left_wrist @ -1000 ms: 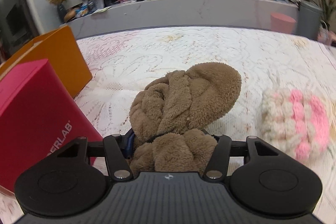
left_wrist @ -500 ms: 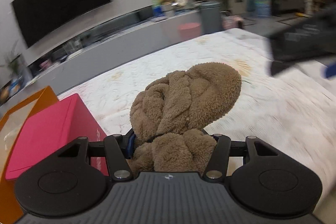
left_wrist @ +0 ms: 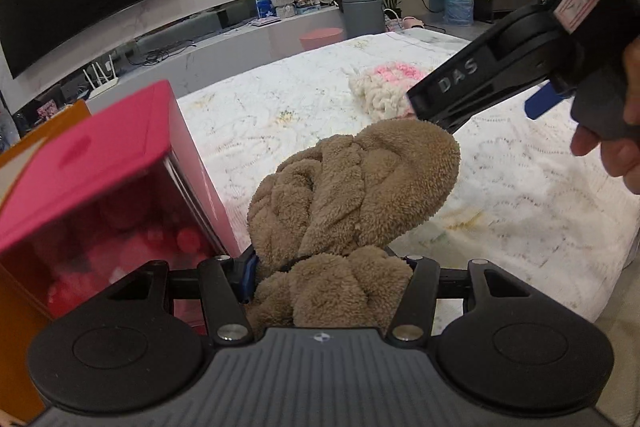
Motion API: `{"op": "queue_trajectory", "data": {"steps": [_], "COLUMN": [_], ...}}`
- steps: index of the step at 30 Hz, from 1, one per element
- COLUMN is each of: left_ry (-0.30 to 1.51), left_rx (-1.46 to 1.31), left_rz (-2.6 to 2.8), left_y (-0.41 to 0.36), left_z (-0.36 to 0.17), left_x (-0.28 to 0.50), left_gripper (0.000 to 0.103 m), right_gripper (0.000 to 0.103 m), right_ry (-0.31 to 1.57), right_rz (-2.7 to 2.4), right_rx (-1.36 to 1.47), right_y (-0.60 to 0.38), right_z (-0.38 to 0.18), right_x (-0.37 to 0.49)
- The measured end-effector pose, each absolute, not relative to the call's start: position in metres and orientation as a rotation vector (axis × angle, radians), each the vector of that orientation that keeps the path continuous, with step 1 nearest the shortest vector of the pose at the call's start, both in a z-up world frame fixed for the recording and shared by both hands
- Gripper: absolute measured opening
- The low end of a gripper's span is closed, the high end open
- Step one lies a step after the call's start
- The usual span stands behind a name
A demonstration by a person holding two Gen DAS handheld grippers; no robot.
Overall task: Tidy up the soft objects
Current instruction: 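Grasp the pink-and-white knitted toy with the right tool while the left holds the plush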
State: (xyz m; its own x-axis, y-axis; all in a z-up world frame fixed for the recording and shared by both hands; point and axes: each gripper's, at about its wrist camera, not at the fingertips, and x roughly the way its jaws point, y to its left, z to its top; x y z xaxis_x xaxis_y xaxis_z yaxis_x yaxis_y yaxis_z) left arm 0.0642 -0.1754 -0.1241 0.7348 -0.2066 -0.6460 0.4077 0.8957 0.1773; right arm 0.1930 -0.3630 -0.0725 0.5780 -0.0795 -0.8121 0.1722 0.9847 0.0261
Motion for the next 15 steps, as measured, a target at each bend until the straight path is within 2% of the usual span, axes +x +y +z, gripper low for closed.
{"op": "queue_trajectory", "data": {"steps": [6,15], "left_ry": [0.633,0.665], "left_rx": [0.384,0.333], "left_rz": [-0.350,-0.320], "left_y": [-0.182,-0.180], "left_z": [-0.136,-0.134], "left_x": [0.063,0.065], "left_gripper": [0.063,0.064], "right_gripper": [0.100,0.100], "right_ry": [0.952,0.871], "right_rz": [-0.148,-0.203], "right_rx": [0.049,0.062], "right_y": [-0.347,-0.351], "right_z": [-0.092,-0.102], "right_x": [0.209,0.235]}}
